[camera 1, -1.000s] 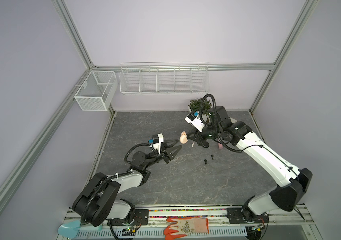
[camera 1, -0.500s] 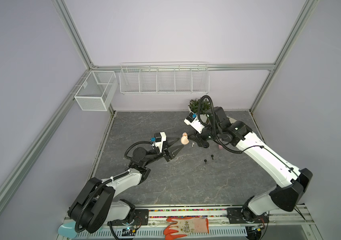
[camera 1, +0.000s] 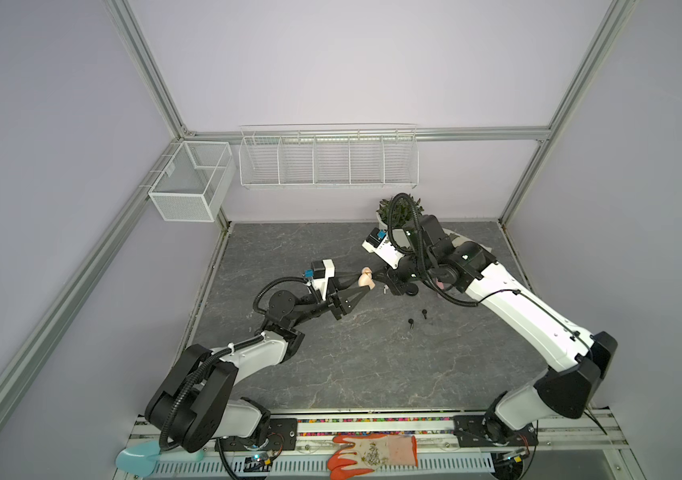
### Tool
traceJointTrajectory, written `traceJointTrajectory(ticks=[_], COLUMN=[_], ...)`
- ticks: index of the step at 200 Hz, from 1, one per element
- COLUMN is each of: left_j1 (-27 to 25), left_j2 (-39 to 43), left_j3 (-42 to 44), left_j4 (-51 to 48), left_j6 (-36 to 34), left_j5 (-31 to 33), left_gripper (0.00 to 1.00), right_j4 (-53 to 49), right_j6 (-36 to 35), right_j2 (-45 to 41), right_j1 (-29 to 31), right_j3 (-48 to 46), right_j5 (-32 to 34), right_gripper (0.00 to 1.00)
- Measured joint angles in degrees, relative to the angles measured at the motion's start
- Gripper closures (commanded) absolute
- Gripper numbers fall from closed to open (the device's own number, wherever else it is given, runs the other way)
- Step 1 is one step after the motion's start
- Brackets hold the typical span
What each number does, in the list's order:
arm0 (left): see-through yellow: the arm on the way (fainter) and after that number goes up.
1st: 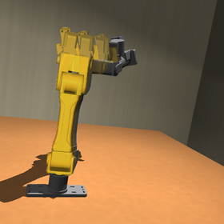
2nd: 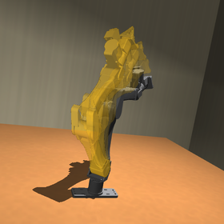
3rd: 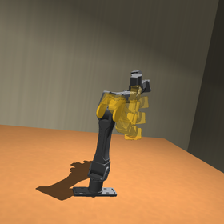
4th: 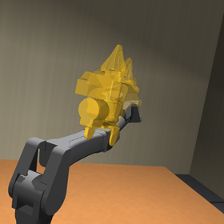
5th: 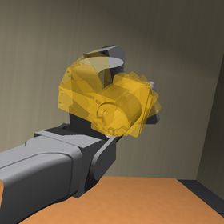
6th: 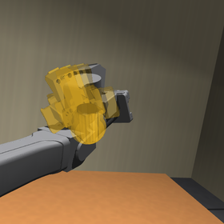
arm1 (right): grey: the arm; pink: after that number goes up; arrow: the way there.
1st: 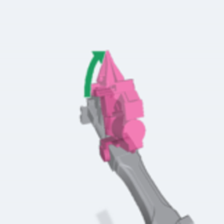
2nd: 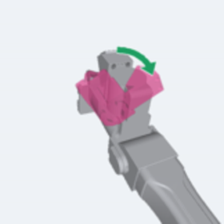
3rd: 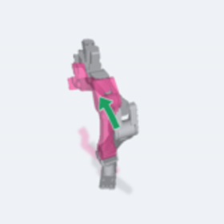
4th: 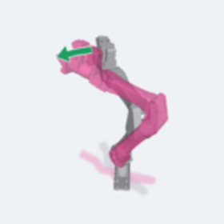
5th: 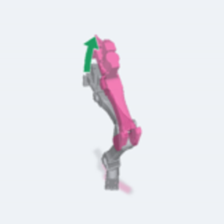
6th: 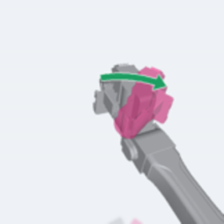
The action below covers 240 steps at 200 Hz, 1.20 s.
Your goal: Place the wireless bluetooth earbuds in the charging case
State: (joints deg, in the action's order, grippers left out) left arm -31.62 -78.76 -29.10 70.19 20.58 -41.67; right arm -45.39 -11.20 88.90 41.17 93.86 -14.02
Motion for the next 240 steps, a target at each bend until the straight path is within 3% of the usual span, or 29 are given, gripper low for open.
traceJointTrajectory(ticks=[90,131,146,184,211,240], left_j1=[-0.07,-0.04,-0.07,-0.02,-0.02,-0.02], left_j2=[0.04,-1.16,-2.21,-3.28,-3.26,-2.89], left_j3=[0.0,0.07,0.11,0.13,0.11,-0.76], left_j4=[-0.22,2.91,5.18,7.23,7.96,7.96], left_j6=[0.55,2.64,3.8,5.92,7.5,11.04], left_j5=[-0.55,0.11,0.68,3.43,5.81,7.74], left_gripper=[0.74,0.9,0.97,1.0,1.0,1.0], right_j4=[0.0,-0.37,-0.48,-1.33,1.68,14.67], right_j6=[-0.07,-0.96,-0.92,-1.01,1.42,11.06], right_j2=[0.04,0.04,-0.2,-3.5,-9.92,-19.43], right_j1=[0.2,0.31,0.09,-0.11,-3.13,-9.75], right_j3=[0.02,0.55,0.81,0.83,-2.82,-14.29], right_j5=[2.19,3.34,4.55,4.74,0.72,-8.44], right_gripper=[0.92,0.6,0.55,0.49,0.48,0.46])
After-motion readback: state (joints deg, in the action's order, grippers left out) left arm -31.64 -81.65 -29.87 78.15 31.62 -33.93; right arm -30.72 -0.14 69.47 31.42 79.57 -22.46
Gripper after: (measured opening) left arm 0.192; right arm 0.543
